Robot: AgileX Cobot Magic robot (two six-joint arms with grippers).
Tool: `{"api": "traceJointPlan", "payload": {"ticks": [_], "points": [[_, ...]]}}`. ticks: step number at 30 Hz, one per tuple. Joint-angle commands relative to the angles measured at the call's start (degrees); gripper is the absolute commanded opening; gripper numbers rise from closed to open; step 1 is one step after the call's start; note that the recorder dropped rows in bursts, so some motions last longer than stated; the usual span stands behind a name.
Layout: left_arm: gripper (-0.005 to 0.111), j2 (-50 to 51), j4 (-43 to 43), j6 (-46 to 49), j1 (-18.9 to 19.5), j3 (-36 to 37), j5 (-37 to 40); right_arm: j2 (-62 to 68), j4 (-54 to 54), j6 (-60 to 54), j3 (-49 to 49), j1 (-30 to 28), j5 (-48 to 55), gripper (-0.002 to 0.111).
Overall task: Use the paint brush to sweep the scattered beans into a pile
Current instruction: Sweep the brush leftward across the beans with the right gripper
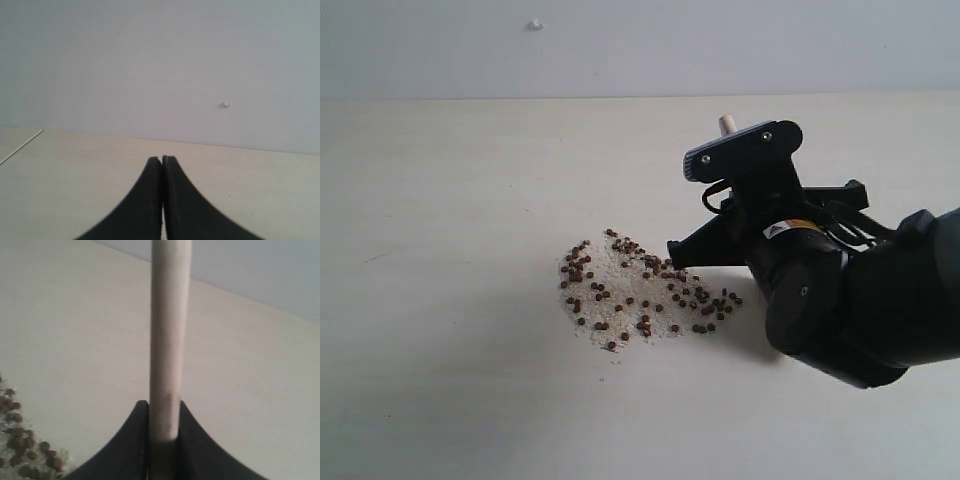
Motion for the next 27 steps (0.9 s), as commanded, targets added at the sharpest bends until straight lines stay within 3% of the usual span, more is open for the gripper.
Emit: {"api": "traceJointPlan", "payload": {"ticks": [1, 13, 19, 22, 27], "points": [[0.0, -0.34, 0.23, 0.2, -0.24, 0.05, -0.08, 1.62, -0.72, 5.42, -0.1, 1.33, -2.05, 0.0], [0.0, -0.34, 0.23, 0.2, -0.24, 0.05, -0.08, 13.96, -0.61, 5.54, -16.83, 1.33, 4.46, 0.0], [0.0, -0.34, 0.23, 0.2, -0.24, 0.05, -0.08, 14.14, 0.79, 3.24, -22.2, 1.33, 4.21, 0.0], [0.0, -0.34, 0.23, 0.2, -0.24, 0.05, -0.08, 10.32, 3.63, -3.87, -22.43, 1.33, 2.45, 0.0], [0.0, -0.34, 0.23, 0.2, -0.24, 0.05, -0.08, 3.62, 18.79, -28.17, -22.43, 1.33, -6.92, 0.0]]}}
